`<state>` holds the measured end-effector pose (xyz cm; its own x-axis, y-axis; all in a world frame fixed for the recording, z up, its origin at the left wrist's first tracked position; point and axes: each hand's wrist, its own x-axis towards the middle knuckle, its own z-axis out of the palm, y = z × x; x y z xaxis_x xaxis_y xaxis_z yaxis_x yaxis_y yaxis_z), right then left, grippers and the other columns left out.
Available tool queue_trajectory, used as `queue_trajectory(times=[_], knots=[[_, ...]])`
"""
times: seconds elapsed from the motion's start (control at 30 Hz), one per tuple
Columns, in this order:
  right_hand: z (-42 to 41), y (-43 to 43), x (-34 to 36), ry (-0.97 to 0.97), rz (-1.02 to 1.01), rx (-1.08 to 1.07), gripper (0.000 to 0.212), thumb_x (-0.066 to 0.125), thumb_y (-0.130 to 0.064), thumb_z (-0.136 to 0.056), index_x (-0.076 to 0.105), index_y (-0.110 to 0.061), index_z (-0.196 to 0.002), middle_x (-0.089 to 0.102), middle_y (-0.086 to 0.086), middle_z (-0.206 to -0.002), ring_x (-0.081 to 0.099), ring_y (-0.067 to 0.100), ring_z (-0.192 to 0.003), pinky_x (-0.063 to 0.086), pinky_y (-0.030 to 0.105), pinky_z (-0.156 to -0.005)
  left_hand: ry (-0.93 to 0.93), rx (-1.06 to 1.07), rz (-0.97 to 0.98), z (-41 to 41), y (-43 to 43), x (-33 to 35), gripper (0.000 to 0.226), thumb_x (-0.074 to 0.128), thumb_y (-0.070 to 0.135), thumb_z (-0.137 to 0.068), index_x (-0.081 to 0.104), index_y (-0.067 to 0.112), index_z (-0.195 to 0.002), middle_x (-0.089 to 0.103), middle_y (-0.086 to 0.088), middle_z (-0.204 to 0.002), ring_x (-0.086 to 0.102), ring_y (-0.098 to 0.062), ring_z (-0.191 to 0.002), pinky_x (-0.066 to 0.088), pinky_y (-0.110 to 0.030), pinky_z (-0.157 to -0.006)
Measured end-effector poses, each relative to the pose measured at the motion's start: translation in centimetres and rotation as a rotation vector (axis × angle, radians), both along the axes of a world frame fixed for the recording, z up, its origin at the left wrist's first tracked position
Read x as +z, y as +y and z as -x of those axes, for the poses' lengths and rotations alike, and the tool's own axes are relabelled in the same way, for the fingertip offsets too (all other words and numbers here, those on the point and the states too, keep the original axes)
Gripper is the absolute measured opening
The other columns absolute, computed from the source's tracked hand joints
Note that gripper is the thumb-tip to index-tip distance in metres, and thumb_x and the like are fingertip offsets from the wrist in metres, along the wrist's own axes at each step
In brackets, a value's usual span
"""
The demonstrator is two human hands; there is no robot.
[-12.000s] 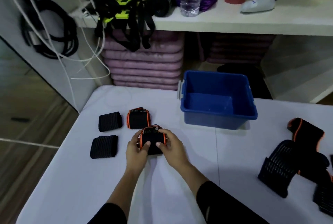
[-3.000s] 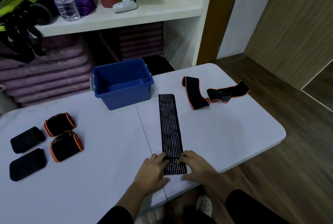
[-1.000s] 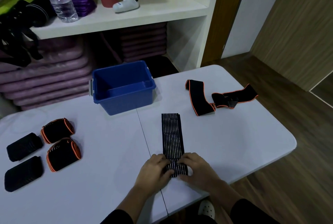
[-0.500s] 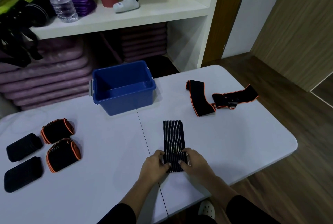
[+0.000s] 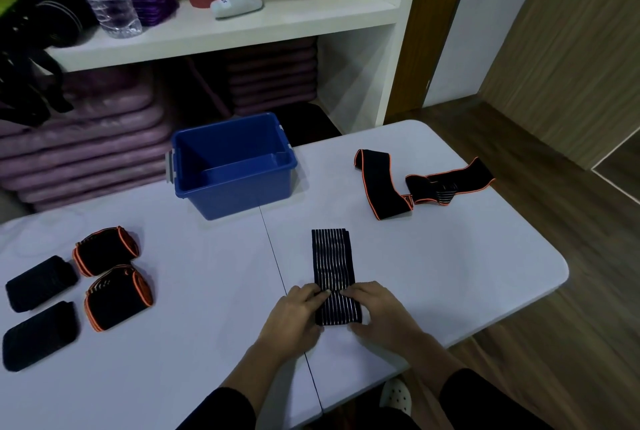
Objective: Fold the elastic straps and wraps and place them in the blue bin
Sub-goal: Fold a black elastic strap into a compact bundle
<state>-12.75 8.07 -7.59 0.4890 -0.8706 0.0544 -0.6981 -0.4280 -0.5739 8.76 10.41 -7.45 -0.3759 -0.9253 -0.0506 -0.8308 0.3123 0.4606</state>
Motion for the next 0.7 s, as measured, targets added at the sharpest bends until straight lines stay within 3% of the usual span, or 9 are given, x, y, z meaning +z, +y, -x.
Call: queue_trajectory(times=[0.1,0.17,0.23,0.3,0.37,0.5,0.57,0.63,0.7], knots=[[-0.4,-0.2,0.5,-0.083,-0.197,-0.151,0.045,0.062,-0.026,-0.076,0.054,-0.024,-0.12,0.062,-0.003,-0.108,0.053,0.011,-0.102,0.043,0.023,-0.088,0.212,0.194,-0.188,0.5,-0.2,1.0,0.054,0.054,0.037,-0.074,0.055,0.025,-0.126,0.051,0.008,-0.116,0.046,-0.009,-0.109,0.04,-0.018,-0.089],[-0.7,-0.4,0.7,-0.117,-0.314,-0.244,0.034,0.06,-0.029,-0.082,0.051,-0.026,-0.115,0.06,-0.004,-0.096,0.052,0.01,-0.092,0.042,0.025,-0.079,0.303,0.324,-0.268,0.9,-0.4,0.9,0.03,0.05,0.044,-0.072,0.066,0.032,-0.094,0.058,0.006,-0.094,0.052,-0.015,-0.098,0.043,-0.024,-0.083],[-1.3,-0.5,0.6,-0.179,-0.374,-0.331,0.025,0.059,-0.029,-0.086,0.052,-0.025,-0.108,0.059,-0.005,-0.079,0.053,0.007,-0.075,0.04,0.022,-0.067,0.338,0.445,-0.335,1.2,-0.8,0.7,0.024,0.049,0.05,-0.072,0.056,0.029,-0.066,0.063,0.001,-0.077,0.058,-0.025,-0.087,0.049,-0.035,-0.079],[-1.9,-0.4,0.3,-0.209,-0.37,-0.396,0.025,0.061,-0.024,-0.085,0.053,-0.02,-0.109,0.053,-0.008,-0.073,0.051,0.003,-0.067,0.037,0.017,-0.061,0.303,0.544,-0.375,1.7,-1.0,0.7,0.026,0.054,0.048,-0.076,0.058,0.022,-0.076,0.066,-0.001,-0.081,0.06,-0.023,-0.088,0.051,-0.036,-0.077],[-2.2,-0.4,0.0,-0.169,-0.29,-0.399,0.038,0.061,-0.021,-0.082,0.051,-0.018,-0.119,0.048,-0.007,-0.09,0.051,0.009,-0.082,0.043,0.022,-0.074,0.227,0.568,-0.298,2.2,-1.1,0.8,0.03,0.061,0.038,-0.08,0.057,0.018,-0.102,0.063,-0.001,-0.097,0.056,-0.02,-0.097,0.05,-0.033,-0.078],[-1.9,-0.2,0.5,-0.104,-0.118,-0.258,0.036,0.059,-0.023,-0.079,0.059,-0.021,-0.115,0.05,-0.006,-0.113,0.049,0.014,-0.105,0.043,0.028,-0.092,0.145,0.34,-0.045,2.2,-0.8,1.1,0.041,0.06,0.024,-0.086,0.051,0.024,-0.126,0.05,0.0,-0.116,0.046,-0.017,-0.109,0.046,-0.028,-0.086],[-1.2,-0.1,0.6,-0.035,-0.088,-0.184,0.04,0.063,-0.033,-0.079,0.06,-0.022,-0.117,0.055,-0.007,-0.119,0.05,0.013,-0.109,0.041,0.027,-0.095,0.093,0.196,0.017,1.7,-0.6,1.1,0.041,0.054,0.031,-0.088,0.053,0.024,-0.129,0.051,0.002,-0.122,0.047,-0.017,-0.11,0.047,-0.03,-0.089],[-0.4,0.0,0.4,0.03,-0.117,-0.106,0.06,0.069,-0.041,-0.072,0.054,-0.023,-0.128,0.05,-0.007,-0.131,0.047,0.013,-0.118,0.033,0.021,-0.1,0.041,0.105,-0.021,0.9,-0.6,1.0,0.06,0.048,0.051,-0.082,0.047,0.023,-0.135,0.048,0.004,-0.131,0.047,-0.018,-0.112,0.045,-0.034,-0.093],[0.0,-0.1,0.3,0.099,-0.13,-0.051,0.072,0.073,-0.035,-0.069,0.047,-0.023,-0.135,0.043,-0.005,-0.14,0.042,0.015,-0.125,0.028,0.02,-0.102,-0.054,0.038,-0.076,0.4,-0.8,0.9,0.074,0.057,0.054,-0.076,0.037,0.024,-0.14,0.04,0.005,-0.14,0.044,-0.019,-0.118,0.042,-0.033,-0.097]])
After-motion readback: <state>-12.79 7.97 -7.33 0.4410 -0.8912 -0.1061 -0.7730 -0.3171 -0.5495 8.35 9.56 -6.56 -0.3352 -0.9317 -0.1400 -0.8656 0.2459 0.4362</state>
